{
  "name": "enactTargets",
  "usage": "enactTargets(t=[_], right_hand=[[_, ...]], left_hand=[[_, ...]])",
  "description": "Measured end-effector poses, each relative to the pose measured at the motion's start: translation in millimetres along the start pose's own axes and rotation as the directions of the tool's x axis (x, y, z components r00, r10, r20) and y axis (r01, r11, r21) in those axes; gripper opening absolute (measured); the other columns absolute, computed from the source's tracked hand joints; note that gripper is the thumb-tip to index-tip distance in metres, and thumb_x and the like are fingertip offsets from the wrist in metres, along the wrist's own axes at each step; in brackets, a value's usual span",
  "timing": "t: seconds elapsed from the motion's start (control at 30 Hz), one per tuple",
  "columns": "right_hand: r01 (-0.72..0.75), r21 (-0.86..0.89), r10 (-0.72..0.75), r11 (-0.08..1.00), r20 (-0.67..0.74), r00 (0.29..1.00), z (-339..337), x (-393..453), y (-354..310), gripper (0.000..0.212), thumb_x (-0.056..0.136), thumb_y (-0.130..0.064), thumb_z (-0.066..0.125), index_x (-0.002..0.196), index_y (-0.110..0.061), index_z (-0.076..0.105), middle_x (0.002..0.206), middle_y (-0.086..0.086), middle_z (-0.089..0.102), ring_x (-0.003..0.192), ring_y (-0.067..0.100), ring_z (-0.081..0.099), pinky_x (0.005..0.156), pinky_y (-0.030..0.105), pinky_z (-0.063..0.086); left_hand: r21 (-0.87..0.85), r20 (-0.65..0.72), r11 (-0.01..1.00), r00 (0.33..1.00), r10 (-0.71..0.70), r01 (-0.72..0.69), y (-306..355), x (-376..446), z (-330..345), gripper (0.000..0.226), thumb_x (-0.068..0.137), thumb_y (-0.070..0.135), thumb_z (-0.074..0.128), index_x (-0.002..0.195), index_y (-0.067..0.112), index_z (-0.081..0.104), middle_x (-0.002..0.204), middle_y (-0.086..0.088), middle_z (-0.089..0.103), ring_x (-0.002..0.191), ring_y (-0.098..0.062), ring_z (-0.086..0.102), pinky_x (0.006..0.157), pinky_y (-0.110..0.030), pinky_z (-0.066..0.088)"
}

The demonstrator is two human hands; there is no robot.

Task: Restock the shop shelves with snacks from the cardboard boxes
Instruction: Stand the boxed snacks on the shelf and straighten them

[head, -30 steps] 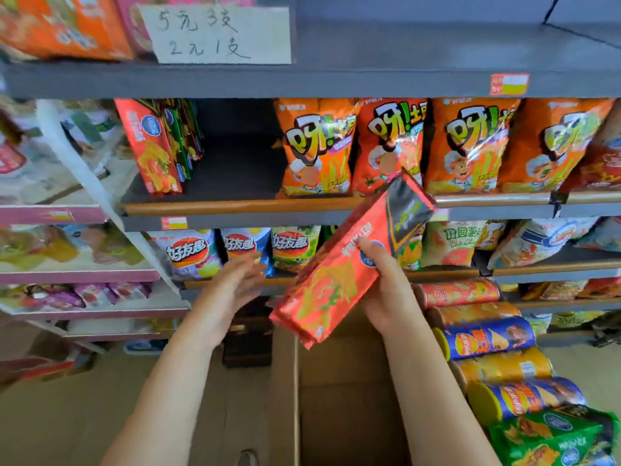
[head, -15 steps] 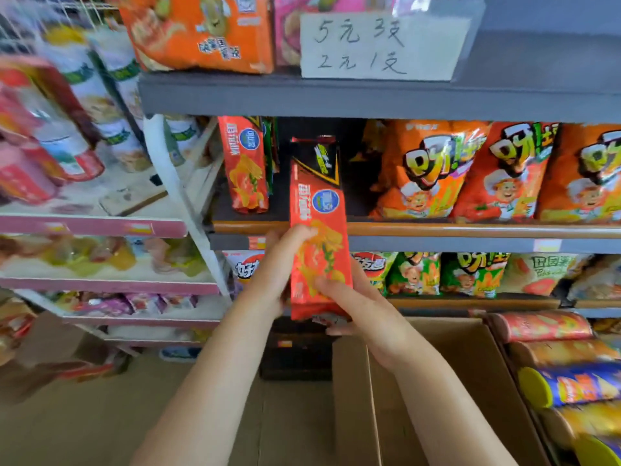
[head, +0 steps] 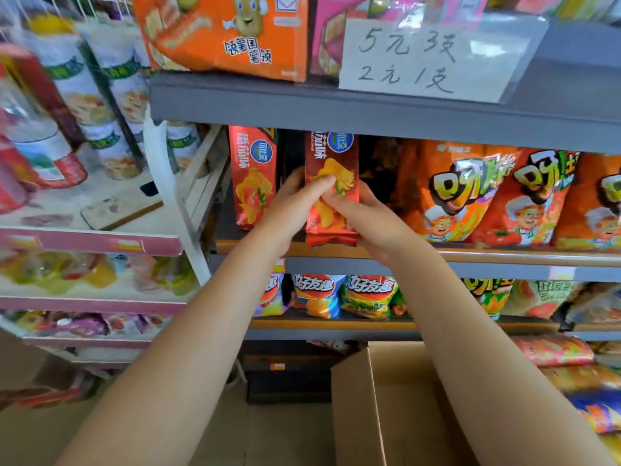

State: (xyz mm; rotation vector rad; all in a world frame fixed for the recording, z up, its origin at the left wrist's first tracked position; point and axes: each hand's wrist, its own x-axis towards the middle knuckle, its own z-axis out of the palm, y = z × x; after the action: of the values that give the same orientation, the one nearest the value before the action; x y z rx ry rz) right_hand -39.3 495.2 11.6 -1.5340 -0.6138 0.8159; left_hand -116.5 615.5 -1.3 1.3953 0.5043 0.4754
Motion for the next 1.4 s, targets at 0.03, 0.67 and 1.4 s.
enactTargets(t=[0.03, 0.67, 1.4], right_hand=[[0.006, -0.028, -0.006, 1.000, -0.001, 1.000, -2, 8, 1, 0.054, 0.092, -0.036, 0.069, 0.139, -0.027, 0.045, 0.121, -0.001, 0.071, 0.102, 0.018, 0.072, 0.083, 0.035, 0.061], [0.079, -0.160, -0.104, 0.984, -0.156, 0.982, -16, 147, 38, 0.055, 0.096, -0.024, 0.064, 0.145, -0.018, 0.040, 0.131, 0.007, 0.062, 0.119, 0.023, 0.061, 0.096, 0.039, 0.052], [0.096, -0.113, -0.137, 0.989, -0.443, 0.886, -61, -111, 62, 0.019, 0.101, -0.008, 0.049, 0.095, -0.007, 0.067, 0.071, 0.008, 0.069, 0.060, 0.019, 0.064, 0.060, 0.031, 0.055]], left_hand=[[0.027, 0.010, 1.000, 1.000, 0.000, -0.001, -1, 7, -2, 0.032, 0.088, 0.039, 0.070, 0.119, 0.038, 0.061, 0.116, 0.006, 0.072, 0.104, -0.014, 0.070, 0.093, -0.041, 0.057], [0.360, -0.096, 0.933, 0.995, 0.013, 0.022, -33, 80, 4, 0.045, 0.102, 0.030, 0.051, 0.146, 0.023, 0.047, 0.139, -0.003, 0.057, 0.124, -0.021, 0.055, 0.097, -0.027, 0.043], [0.232, -0.053, 0.969, 0.994, 0.099, -0.085, -36, -51, 81, 0.017, 0.097, 0.014, 0.054, 0.093, 0.017, 0.070, 0.070, 0.000, 0.067, 0.058, -0.016, 0.061, 0.059, -0.028, 0.050]])
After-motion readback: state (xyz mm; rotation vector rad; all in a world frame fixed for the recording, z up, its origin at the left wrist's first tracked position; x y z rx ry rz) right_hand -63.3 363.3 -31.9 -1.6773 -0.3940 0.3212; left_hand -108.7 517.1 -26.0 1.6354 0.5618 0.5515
